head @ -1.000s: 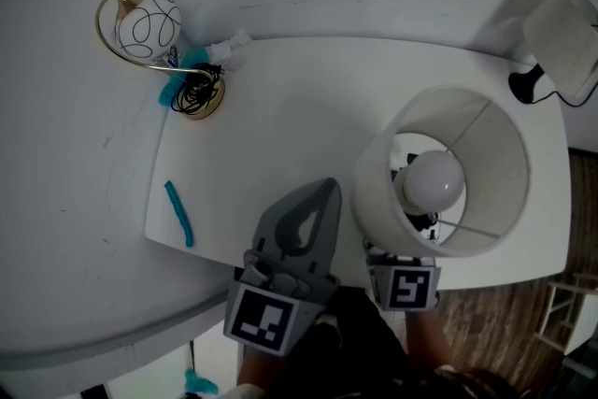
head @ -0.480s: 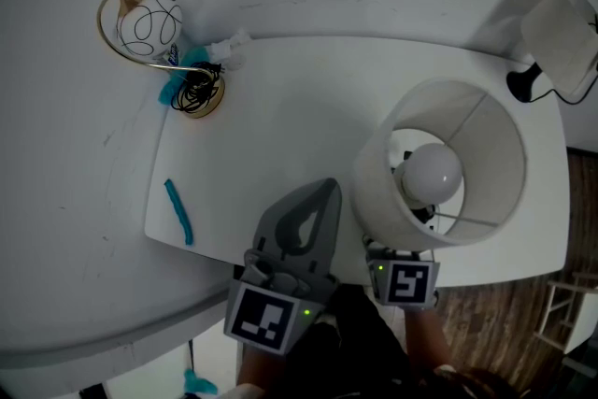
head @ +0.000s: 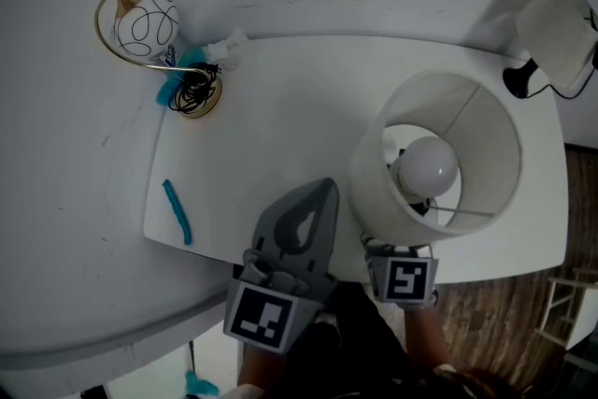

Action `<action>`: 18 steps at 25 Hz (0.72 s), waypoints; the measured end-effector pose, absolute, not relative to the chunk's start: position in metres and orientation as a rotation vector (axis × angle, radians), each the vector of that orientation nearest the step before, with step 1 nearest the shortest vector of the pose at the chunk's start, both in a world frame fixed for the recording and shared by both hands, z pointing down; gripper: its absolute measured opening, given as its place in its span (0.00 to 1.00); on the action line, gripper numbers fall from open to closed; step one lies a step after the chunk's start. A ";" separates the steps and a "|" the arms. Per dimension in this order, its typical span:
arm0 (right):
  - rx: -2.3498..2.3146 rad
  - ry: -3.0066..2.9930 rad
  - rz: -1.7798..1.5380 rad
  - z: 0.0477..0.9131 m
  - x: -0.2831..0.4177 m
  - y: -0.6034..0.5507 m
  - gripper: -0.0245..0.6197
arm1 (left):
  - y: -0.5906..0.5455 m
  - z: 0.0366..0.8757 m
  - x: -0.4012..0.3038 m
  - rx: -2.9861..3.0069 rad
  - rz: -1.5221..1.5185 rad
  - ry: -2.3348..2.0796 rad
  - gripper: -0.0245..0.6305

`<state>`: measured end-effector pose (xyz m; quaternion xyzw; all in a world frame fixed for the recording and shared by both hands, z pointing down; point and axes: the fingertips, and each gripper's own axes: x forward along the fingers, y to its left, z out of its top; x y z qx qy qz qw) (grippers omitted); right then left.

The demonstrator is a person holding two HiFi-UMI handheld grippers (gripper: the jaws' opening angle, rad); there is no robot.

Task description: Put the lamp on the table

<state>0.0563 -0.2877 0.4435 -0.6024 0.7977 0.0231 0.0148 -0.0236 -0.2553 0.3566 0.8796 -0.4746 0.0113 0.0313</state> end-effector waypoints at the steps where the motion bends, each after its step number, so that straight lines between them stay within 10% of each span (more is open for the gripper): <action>1: -1.875 2.484 0.070 0.444 0.056 -0.287 0.25 | -0.255 0.357 -0.024 2.708 0.037 -1.462 0.04; 18: -1.898 2.523 0.033 0.451 0.060 -0.280 0.29 | -0.245 0.357 -0.024 2.704 0.034 -1.461 0.04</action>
